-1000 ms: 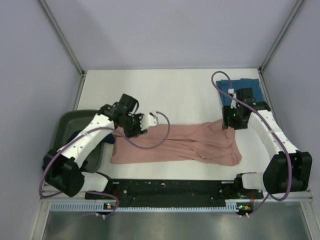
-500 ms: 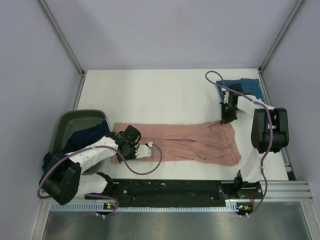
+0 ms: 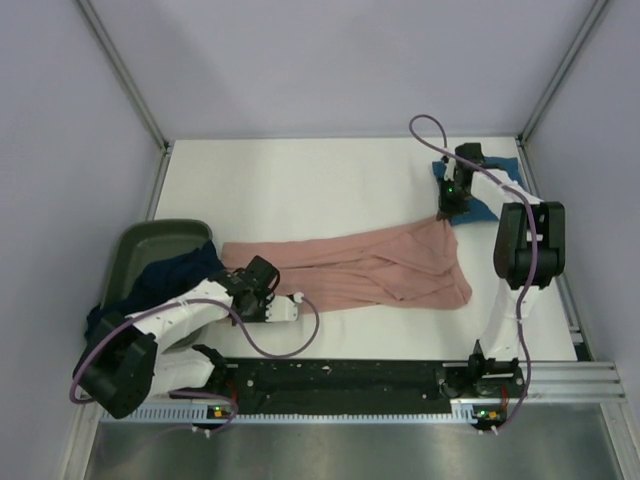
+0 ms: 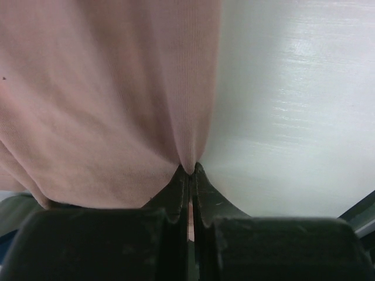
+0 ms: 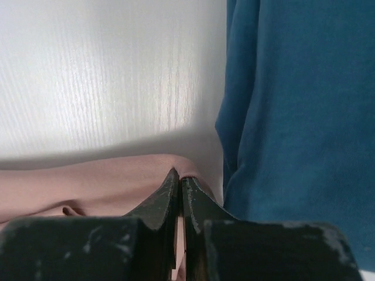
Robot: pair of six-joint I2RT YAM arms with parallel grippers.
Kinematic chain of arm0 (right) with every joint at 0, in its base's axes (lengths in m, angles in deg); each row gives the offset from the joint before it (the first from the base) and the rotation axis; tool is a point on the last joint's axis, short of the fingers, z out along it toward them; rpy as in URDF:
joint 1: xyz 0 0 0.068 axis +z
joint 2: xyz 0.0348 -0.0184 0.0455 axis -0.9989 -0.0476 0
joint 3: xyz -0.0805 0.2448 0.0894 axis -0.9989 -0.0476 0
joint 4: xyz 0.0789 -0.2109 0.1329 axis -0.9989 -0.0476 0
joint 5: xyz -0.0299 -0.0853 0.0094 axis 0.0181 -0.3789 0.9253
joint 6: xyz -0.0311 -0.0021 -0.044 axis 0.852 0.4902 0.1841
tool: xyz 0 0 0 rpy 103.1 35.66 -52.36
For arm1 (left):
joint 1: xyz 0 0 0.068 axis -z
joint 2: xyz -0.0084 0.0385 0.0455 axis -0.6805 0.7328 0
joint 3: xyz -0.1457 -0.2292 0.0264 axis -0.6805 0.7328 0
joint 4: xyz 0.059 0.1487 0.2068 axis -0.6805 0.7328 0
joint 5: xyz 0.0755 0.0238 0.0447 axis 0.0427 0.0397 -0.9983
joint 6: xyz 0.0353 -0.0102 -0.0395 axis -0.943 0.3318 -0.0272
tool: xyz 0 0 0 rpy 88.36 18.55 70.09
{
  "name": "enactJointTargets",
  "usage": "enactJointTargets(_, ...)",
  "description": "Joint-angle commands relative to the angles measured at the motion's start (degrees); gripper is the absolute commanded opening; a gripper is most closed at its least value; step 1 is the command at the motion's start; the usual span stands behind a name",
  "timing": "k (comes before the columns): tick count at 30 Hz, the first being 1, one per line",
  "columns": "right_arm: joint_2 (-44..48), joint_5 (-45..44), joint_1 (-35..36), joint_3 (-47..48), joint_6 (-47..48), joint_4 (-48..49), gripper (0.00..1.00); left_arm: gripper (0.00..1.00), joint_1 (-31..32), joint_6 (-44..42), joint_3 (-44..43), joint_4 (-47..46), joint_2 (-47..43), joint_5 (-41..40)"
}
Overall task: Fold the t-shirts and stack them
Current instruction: Rotate the tshirt 90 degrees
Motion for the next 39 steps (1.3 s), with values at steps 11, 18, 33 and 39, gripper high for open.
enactJointTargets(11,12.41,-1.17,0.09,-3.98,0.75,-0.46,0.55,0.47,0.26,3.54,-16.38,18.72,3.47,17.24)
enactJointTargets(18,32.46,-3.20,-0.53,-22.17,-9.00,-2.57,0.58,0.54,-10.35,8.01,-34.94,13.93,9.34,17.88)
enactJointTargets(33,28.81,-1.89,-3.78,-39.60,-16.49,-1.26,0.40,0.50,-21.89,5.48,-38.40,-5.17,36.43,4.05)
enactJointTargets(39,16.95,-0.74,-3.26,-32.24,-14.12,1.82,0.00,0.09,-18.91,0.74,-24.52,-4.65,31.52,8.90)
